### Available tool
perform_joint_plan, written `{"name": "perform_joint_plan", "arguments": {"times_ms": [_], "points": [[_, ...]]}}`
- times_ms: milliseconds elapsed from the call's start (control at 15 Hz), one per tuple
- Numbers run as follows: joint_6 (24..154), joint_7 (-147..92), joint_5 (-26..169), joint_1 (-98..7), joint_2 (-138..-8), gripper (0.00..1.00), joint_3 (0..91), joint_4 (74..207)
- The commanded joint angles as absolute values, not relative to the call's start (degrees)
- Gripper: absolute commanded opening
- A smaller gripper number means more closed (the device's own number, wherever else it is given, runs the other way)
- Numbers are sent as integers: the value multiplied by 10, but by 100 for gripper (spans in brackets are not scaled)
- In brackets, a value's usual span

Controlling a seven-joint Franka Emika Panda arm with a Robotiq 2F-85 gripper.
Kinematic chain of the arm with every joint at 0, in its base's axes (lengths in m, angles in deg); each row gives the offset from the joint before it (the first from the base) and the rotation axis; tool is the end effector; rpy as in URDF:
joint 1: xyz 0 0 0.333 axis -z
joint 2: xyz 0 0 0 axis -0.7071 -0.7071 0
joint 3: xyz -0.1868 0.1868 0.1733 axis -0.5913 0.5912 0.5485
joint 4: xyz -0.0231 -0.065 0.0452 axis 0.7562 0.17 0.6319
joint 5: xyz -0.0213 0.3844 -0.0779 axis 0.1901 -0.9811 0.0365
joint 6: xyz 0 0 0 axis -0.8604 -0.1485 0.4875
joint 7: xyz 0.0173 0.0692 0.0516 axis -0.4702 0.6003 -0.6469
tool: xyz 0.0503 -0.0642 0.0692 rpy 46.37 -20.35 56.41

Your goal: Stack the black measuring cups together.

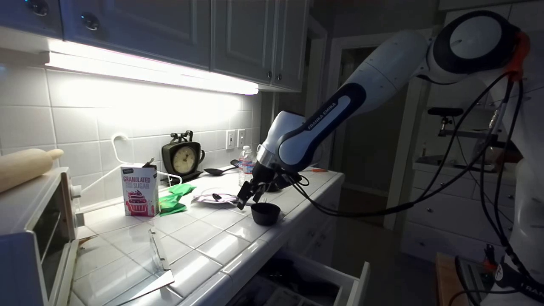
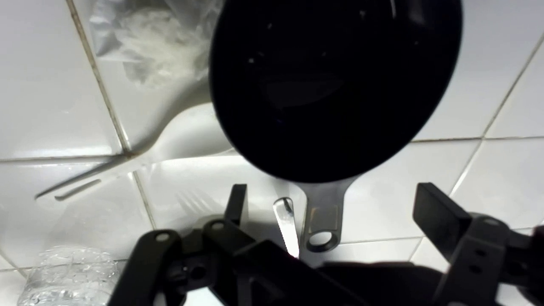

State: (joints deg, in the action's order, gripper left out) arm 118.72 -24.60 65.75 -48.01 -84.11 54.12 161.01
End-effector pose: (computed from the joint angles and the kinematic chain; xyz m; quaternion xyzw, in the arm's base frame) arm 0.6438 0.0846 0.2691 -0.9782 -0.0266 -0.2009 0.0464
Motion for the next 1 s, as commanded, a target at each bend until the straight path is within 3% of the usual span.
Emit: {"name": "perform_joint_plan", "arguments": {"times_ms": [0, 133, 200, 267, 333, 400, 933], "points": [[1192, -267, 654, -493, -867, 100, 533, 1579], [1193, -273, 655, -497, -873, 100, 531, 1574], [1192, -277, 655, -498, -875, 95, 530, 1571], [1192, -279, 655, -499, -877, 80, 529, 1568], [1193, -283, 655, -502, -879, 71, 527, 1566], [1193, -285, 656, -504, -881, 69, 525, 1564], [1197, -315, 662, -524, -888, 11, 503, 1556]]}}
